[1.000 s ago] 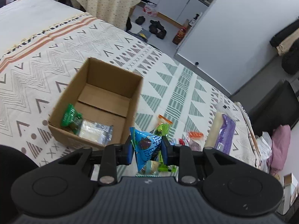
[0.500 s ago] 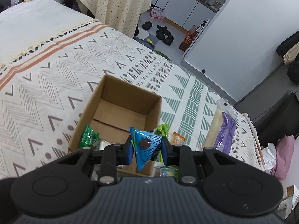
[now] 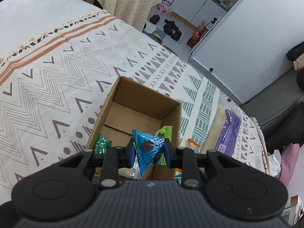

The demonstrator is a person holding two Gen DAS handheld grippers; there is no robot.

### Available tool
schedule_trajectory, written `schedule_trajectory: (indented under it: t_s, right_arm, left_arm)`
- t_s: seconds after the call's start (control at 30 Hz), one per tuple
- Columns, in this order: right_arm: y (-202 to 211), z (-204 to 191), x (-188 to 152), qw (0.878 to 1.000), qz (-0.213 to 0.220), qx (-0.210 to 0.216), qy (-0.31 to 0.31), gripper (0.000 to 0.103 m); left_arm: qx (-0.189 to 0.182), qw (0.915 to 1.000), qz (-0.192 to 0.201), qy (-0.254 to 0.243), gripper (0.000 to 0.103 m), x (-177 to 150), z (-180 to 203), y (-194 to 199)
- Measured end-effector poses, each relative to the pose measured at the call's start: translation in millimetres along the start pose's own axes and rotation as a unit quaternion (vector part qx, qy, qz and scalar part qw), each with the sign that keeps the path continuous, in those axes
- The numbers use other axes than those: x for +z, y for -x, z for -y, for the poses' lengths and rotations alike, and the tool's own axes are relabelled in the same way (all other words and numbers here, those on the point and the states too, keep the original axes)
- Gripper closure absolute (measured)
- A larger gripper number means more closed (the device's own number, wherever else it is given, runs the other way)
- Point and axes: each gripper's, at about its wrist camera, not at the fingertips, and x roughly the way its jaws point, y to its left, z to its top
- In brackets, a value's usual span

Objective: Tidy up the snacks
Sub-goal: 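Carry both snacks over the box and release them inside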

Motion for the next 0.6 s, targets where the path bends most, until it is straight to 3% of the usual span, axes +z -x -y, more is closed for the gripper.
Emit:
schedule_trajectory:
  t_s: [0.43, 0.5, 0.6]
  right_arm:
    - [-15, -23, 1, 1.000, -0.016, -0.013, 0.019, 0.068]
    - [-19, -26, -1, 0.999, -0.022, -0.011, 0.021, 0.068]
    - [-25, -30, -1, 0.999, -0.029, -0.003, 0.028, 0.068]
  left_arm:
    - [-0.003, 0.9997, -0.017, 0.019, 0.071, 20, -18, -21]
    - [-0.011, 0.9992, -0.023, 0.031, 0.058, 22, -24, -22]
    - [-0.001, 0.9990, -0.018, 0.042, 0.053, 23, -32, -19]
